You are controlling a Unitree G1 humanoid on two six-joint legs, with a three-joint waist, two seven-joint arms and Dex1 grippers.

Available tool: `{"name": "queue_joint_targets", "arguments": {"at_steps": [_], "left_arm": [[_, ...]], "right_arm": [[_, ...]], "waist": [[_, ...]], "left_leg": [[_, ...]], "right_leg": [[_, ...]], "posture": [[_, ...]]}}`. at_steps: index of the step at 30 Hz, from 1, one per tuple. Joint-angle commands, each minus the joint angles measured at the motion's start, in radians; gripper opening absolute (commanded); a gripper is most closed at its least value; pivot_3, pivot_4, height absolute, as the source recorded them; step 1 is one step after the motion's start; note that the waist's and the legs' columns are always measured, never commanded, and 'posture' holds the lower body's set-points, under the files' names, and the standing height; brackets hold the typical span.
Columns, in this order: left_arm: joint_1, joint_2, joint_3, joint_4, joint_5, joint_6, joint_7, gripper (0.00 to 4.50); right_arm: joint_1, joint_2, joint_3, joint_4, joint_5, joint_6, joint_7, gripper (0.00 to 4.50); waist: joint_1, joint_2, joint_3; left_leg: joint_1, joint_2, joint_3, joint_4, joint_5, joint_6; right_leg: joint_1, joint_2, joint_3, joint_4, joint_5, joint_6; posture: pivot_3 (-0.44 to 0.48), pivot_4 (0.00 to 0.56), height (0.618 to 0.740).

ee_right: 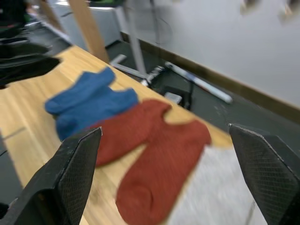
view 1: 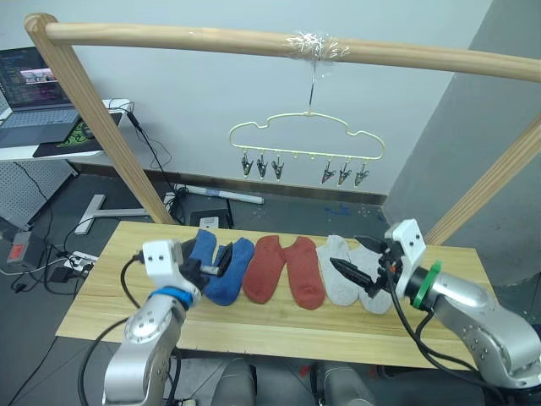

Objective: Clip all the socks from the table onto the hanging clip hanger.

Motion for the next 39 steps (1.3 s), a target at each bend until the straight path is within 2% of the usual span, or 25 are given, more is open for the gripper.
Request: {"name": "queue_joint_targets", "arguments": {"at_steps": [1, 4, 8, 13, 17, 21, 29, 39], "left_arm": [[-0.033, 0.014, 0.013, -0.041, -0.017, 0.021, 0.002, 4.47], [-0.037, 0.015, 0.014, -0.043, -0.018, 0.030, 0.003, 4.47], [-0.208, 0.025, -0.003, 0.020, 0.023, 0.038, 0.035, 3.66], [-0.277, 0.020, -0.012, 0.045, 0.040, 0.044, 0.052, 3.66], [-0.330, 0.015, -0.033, 0.091, 0.062, 0.033, 0.056, 3.66], [-0.367, 0.011, -0.047, 0.130, 0.079, 0.017, 0.060, 2.85], [-0.380, 0.017, -0.056, 0.154, 0.094, 0.009, 0.055, 2.85], [-0.479, 0.008, -0.071, 0.313, 0.118, -0.055, 0.042, 2.85]], "right_arm": [[-0.047, -0.015, -0.031, -0.025, 0.055, 0.039, 0.013, 4.50], [-0.054, -0.018, -0.033, -0.025, 0.065, 0.051, 0.009, 4.50], [-0.278, -0.010, -0.047, 0.026, 0.142, 0.126, 0.014, 4.50], [-0.366, -0.016, -0.060, 0.035, 0.191, 0.173, 0.005, 4.50], [-0.424, -0.022, -0.069, 0.039, 0.221, 0.203, 0.000, 4.50], [-0.471, -0.023, -0.080, 0.042, 0.256, 0.236, -0.013, 4.50], [-0.496, -0.039, -0.089, 0.046, 0.277, 0.254, -0.029, 4.50], [-0.456, -0.012, -0.081, -0.018, 0.299, 0.277, -0.099, 4.50]], "waist": [[0.000, 0.000, 0.000], [0.000, 0.000, 0.000], [-0.001, 0.001, 0.006], [-0.002, 0.001, 0.007], [-0.001, 0.002, 0.011], [-0.001, 0.002, 0.017], [-0.004, 0.002, 0.030], [-0.004, 0.002, 0.032]], "left_leg": [[0.000, 0.000, 0.000, 0.000, 0.000, 0.000], [0.000, 0.000, 0.000, -0.001, 0.000, 0.000], [-0.002, 0.000, -0.001, -0.001, 0.000, 0.000], [0.003, 0.000, -0.002, 0.000, 0.003, 0.004], [-0.002, 0.000, -0.001, 0.000, 0.003, 0.004], [-0.002, 0.000, -0.002, 0.000, 0.003, 0.004], [-0.004, 0.000, -0.002, -0.001, 0.003, 0.004], [-0.005, 0.000, -0.002, 0.000, 0.003, 0.004]], "right_leg": [[0.000, 0.000, 0.000, 0.000, 0.000, 0.000], [0.000, 0.000, 0.000, 0.000, 0.000, 0.001], [-0.002, 0.000, -0.001, 0.000, 0.001, 0.000], [0.005, 0.001, -0.001, -0.003, 0.005, 0.000], [0.000, 0.000, -0.001, -0.002, 0.005, 0.000], [-0.001, 0.001, -0.001, -0.001, 0.005, 0.000], [-0.002, 0.001, -0.001, -0.002, 0.004, 0.001], [-0.003, 0.001, -0.001, -0.002, 0.004, 0.001]], "posture": [[0.055, 0.144, 0.740], [0.055, 0.144, 0.740], [0.039, 0.166, 0.740], [0.038, 0.185, 0.740], [0.032, 0.196, 0.740], [0.019, 0.206, 0.740], [0.004, 0.206, 0.740], [-0.021, 0.212, 0.740]]}}
